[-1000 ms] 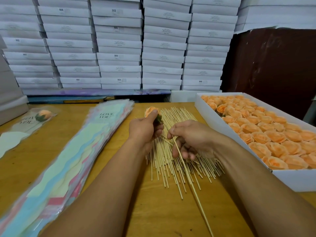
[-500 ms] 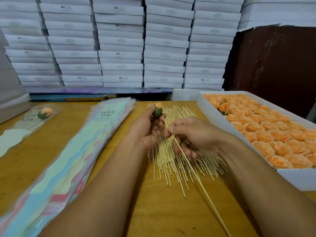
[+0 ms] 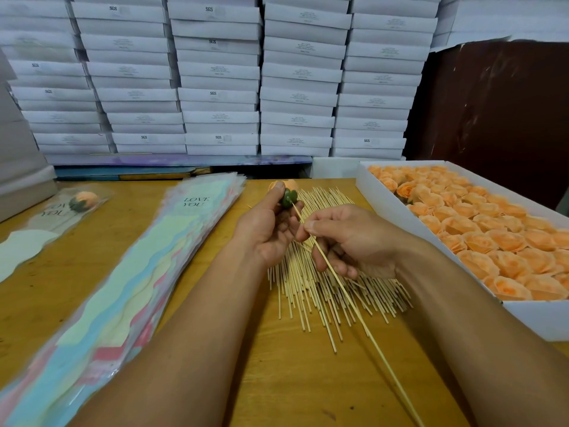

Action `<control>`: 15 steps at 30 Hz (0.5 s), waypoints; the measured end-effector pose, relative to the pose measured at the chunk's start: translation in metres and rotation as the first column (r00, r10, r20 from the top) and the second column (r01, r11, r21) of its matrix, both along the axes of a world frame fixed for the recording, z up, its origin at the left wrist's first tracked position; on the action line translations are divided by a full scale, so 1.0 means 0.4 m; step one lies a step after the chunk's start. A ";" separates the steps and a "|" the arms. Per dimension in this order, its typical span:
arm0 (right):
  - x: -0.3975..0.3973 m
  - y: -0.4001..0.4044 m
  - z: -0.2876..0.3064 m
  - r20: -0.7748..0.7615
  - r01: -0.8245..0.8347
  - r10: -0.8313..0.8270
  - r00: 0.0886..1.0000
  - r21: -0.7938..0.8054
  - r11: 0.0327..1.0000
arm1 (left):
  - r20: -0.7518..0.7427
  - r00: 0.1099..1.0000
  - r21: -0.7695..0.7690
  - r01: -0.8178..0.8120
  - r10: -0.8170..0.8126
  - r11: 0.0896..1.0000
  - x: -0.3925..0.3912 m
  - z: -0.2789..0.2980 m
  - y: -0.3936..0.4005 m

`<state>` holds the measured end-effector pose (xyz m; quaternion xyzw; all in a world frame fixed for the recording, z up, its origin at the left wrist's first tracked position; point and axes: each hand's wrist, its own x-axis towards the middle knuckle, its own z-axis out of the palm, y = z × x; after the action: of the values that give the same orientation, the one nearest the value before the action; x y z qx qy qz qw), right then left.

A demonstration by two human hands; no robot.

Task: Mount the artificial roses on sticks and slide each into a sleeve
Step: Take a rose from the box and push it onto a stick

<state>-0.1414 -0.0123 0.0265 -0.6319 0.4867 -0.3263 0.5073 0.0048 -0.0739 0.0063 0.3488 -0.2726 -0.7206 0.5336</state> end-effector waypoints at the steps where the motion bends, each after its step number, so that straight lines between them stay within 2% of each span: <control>1: 0.000 0.000 0.000 -0.002 0.001 -0.001 1.000 0.001 1.000 | 0.002 1.000 -0.002 0.000 0.000 1.000 0.000 0.000 0.001; 15: -0.001 -0.004 -0.004 -0.006 0.000 0.000 1.000 -0.001 1.000 | 0.032 0.999 -0.012 0.011 -0.010 1.000 -0.002 0.002 0.004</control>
<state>-0.1419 -0.0138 0.0250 -0.6332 0.4879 -0.3247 0.5055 0.0041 -0.0722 0.0069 0.3555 -0.2874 -0.7160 0.5276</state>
